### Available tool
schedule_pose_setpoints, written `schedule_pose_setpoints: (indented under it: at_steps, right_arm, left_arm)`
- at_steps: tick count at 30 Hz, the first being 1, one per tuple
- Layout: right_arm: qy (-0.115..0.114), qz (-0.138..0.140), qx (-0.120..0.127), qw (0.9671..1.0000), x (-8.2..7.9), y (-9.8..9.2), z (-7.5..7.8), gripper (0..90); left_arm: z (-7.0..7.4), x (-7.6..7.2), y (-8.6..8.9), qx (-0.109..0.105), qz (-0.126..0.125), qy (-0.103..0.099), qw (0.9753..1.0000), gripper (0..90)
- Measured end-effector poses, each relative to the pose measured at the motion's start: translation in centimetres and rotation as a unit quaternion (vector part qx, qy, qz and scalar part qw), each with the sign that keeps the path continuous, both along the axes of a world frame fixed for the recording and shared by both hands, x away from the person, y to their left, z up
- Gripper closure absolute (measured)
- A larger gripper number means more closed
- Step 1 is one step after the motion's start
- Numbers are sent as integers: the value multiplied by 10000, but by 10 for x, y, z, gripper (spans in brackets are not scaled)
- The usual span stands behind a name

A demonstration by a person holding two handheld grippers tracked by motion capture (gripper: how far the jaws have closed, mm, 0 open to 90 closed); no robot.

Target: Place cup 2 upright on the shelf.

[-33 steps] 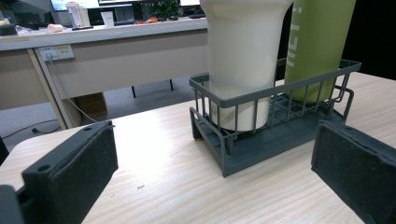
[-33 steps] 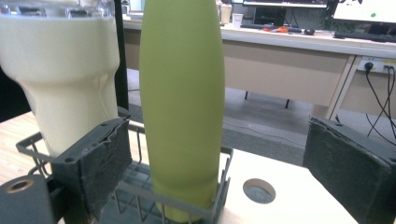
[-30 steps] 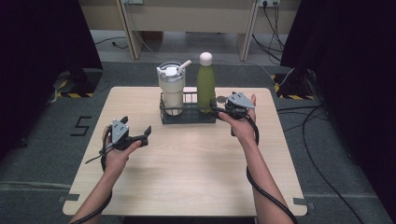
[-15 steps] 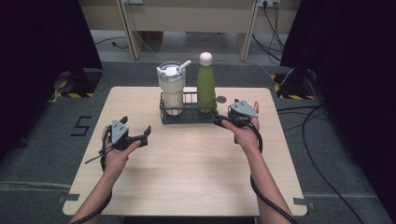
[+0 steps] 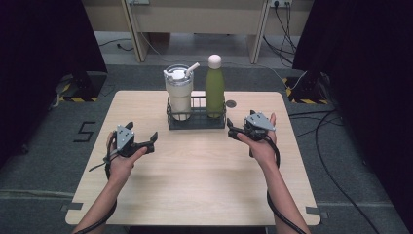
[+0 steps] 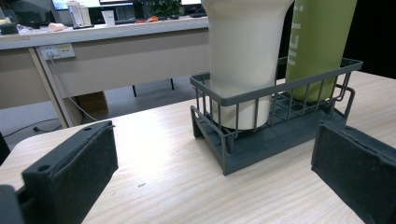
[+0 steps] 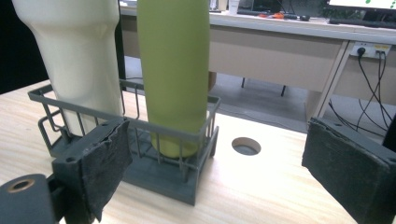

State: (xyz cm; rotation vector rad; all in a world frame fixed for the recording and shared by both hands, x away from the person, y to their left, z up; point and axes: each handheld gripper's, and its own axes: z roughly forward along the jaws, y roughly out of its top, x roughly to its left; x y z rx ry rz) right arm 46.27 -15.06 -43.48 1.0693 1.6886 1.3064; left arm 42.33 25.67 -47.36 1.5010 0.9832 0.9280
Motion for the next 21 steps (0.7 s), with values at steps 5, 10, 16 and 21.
schedule_pose_setpoints:
  at_steps: [5, 10, 16, 21]
  right_arm:
    - [6, -31, -30, 10000, -5, -6, -4, 82]
    - [20, -37, -83, 10000, -13, -10, -8, 80]
    - [66, -111, -96, 9999, -19, -18, -15, 80]
    - [56, -126, -154, 9998, -25, -22, -20, 79]
  left_arm:
    - [0, 0, 0, 2, -6, 4, 10000, 0]
    - [-1, 0, 0, 17, -8, 16, 10000, 0]
    - [-1, 0, -1, 24, -17, 19, 10000, 0]
    - [-2, -1, -2, 22, -20, 25, 10000, 0]
